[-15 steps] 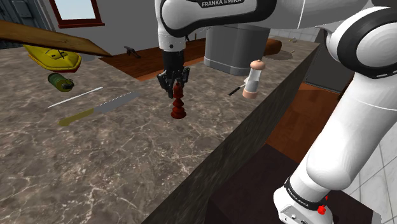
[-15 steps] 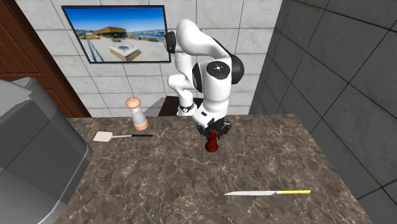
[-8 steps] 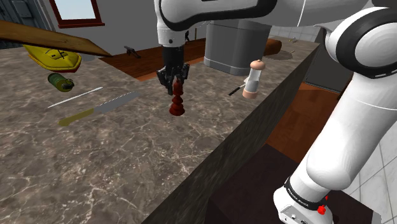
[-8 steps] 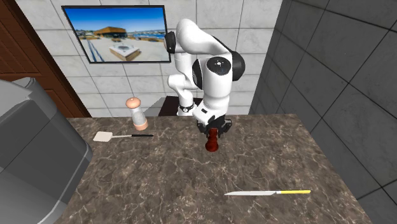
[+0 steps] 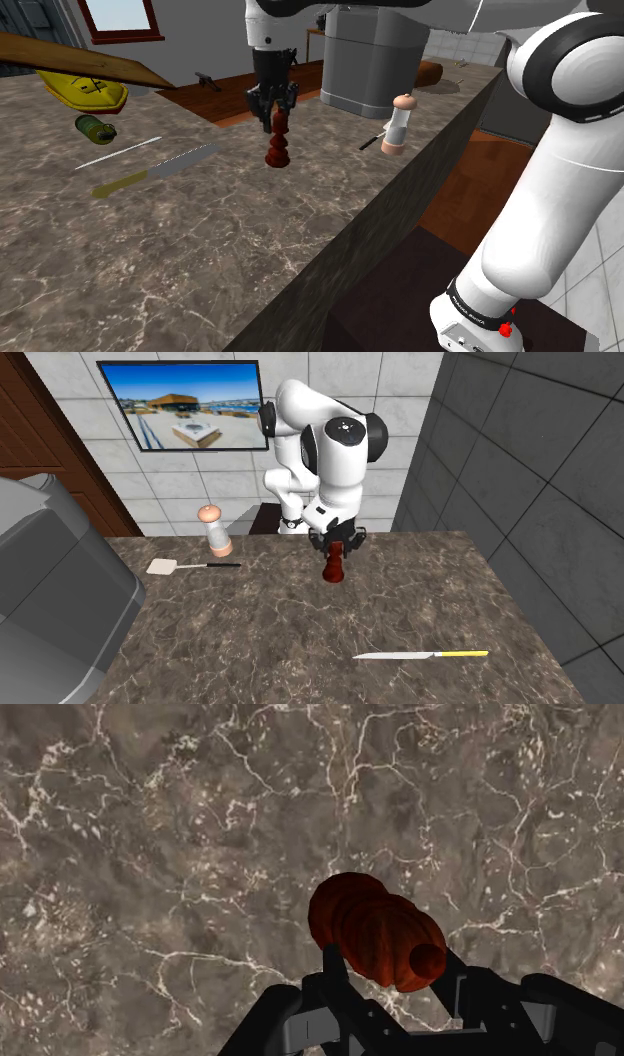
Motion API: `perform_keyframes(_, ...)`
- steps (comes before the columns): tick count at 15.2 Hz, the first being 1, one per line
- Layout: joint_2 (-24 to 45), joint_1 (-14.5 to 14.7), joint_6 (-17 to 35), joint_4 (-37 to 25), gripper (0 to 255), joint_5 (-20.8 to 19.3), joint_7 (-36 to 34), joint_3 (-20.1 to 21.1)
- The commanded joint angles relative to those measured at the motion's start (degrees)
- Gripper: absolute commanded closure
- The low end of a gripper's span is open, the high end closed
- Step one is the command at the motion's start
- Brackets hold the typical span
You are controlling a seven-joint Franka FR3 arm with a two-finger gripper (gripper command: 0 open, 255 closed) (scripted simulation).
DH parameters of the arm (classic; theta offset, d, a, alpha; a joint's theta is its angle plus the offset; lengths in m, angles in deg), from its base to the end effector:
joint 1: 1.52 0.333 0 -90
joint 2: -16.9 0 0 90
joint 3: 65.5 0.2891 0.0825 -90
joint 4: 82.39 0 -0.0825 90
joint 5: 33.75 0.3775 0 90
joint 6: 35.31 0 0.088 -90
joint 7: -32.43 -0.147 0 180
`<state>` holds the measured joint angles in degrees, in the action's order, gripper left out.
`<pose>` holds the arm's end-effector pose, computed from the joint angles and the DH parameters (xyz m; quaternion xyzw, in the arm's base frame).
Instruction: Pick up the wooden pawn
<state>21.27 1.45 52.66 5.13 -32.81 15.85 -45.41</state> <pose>0.5176 0.2167 0.5349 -0.9977 -0.0565 0.0372 0.0092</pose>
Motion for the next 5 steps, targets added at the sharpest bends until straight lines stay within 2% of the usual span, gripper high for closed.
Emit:
perform_keyframes(1,0.53,0.15,-1.78,-2.26,255,-0.17,-0.26,0.1)
perform_keyframes(5,1.1,0.27,-3.63,-4.65,255,-0.36,-0.45,0.16)
